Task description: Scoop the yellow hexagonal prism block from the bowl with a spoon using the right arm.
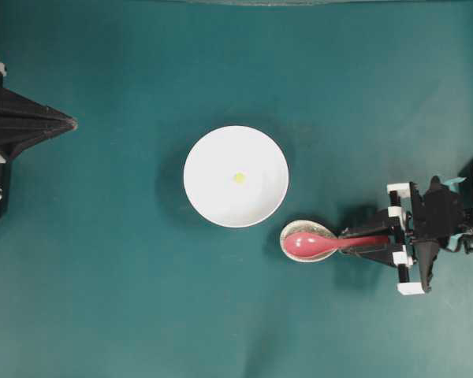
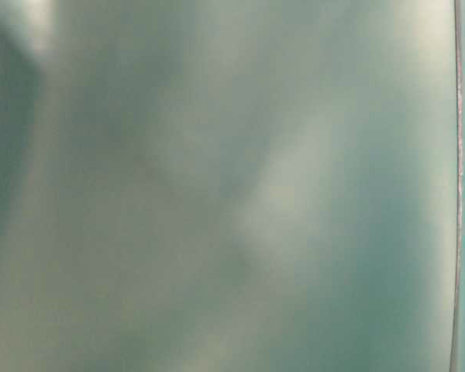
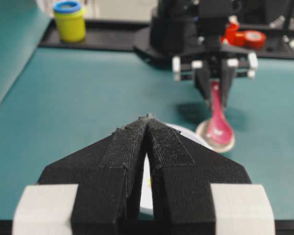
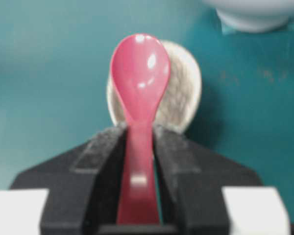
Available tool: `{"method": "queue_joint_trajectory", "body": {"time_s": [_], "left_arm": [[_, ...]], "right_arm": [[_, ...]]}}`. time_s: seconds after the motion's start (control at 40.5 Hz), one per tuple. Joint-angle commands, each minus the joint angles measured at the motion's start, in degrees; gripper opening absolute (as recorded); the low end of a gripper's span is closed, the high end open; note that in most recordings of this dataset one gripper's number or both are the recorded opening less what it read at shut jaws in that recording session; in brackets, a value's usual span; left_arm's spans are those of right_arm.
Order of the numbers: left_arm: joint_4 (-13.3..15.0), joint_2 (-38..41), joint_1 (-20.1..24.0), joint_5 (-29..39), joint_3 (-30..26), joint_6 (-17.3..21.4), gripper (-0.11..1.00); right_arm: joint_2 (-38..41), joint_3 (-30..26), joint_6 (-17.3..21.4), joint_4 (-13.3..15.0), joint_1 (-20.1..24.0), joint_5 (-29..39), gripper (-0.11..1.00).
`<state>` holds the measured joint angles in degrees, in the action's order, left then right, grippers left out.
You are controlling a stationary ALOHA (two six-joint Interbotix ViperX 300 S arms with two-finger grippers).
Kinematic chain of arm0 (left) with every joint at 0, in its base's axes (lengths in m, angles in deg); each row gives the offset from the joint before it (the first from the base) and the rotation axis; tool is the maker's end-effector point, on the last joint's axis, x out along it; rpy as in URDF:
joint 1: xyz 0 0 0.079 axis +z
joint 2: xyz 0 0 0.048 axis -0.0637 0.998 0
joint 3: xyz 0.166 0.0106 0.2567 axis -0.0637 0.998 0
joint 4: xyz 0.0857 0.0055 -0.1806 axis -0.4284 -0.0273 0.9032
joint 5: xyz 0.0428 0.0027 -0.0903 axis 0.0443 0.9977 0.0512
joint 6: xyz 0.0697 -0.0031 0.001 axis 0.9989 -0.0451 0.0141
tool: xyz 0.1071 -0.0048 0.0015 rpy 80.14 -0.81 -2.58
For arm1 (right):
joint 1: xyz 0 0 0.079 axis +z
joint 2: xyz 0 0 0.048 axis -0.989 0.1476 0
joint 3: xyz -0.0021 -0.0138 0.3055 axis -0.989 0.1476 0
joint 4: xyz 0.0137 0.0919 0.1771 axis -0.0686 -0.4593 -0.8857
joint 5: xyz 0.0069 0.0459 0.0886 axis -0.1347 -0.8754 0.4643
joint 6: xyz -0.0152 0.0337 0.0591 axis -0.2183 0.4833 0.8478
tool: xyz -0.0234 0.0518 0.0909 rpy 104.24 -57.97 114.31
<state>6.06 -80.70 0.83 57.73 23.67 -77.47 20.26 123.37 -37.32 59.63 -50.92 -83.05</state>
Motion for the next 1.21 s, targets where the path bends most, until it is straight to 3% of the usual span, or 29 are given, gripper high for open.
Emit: {"method": "queue_joint_trajectory", "body": {"time_s": [0.0,0.247,0.617,0.864,1.184], "left_arm": [[-0.2,0.4,0.2,-0.5,-1.7,-0.1,-0.01],[-0.2,0.3,0.2,-0.6,-1.8,-0.1,-0.01],[-0.2,0.3,0.2,-0.9,-1.8,-0.1,-0.01],[-0.2,0.3,0.2,-0.8,-1.8,-0.1,-0.01],[-0.2,0.3,0.1,-0.6,-1.8,0.1,-0.01]], "right_arm": [[-4.0,-0.1,-0.3,-0.1,0.2,0.6,0.25],[-13.7,-1.5,-4.0,-0.1,-1.8,8.3,0.25],[-28.0,-9.8,-14.6,0.0,-12.7,34.8,0.25],[-29.8,-16.7,-20.0,0.0,-21.4,48.4,0.25],[-28.0,-24.3,-20.2,0.0,-31.6,66.3,0.25]]}}
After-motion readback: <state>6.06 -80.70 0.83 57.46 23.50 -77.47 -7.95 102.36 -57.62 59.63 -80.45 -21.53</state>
